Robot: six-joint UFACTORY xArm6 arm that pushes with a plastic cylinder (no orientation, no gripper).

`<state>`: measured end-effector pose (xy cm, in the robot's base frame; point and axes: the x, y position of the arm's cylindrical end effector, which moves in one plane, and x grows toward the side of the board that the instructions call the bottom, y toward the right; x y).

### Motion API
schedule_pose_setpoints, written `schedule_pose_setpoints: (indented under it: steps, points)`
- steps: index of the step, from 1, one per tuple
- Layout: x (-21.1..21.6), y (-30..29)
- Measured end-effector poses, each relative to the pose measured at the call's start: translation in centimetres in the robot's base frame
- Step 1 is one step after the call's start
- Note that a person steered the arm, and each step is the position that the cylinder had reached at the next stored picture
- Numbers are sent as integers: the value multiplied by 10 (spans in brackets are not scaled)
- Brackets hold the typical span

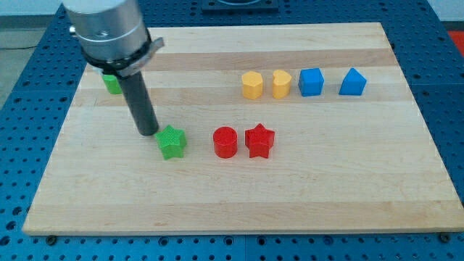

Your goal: Place the green star to the left of the red circle

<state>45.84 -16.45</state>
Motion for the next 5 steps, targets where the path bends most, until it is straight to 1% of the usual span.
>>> schedule_pose_setpoints:
  steps: [1, 2, 3, 5]
  points:
    - [6, -34]
    - [23, -39]
    - [31, -22]
    - [31, 5]
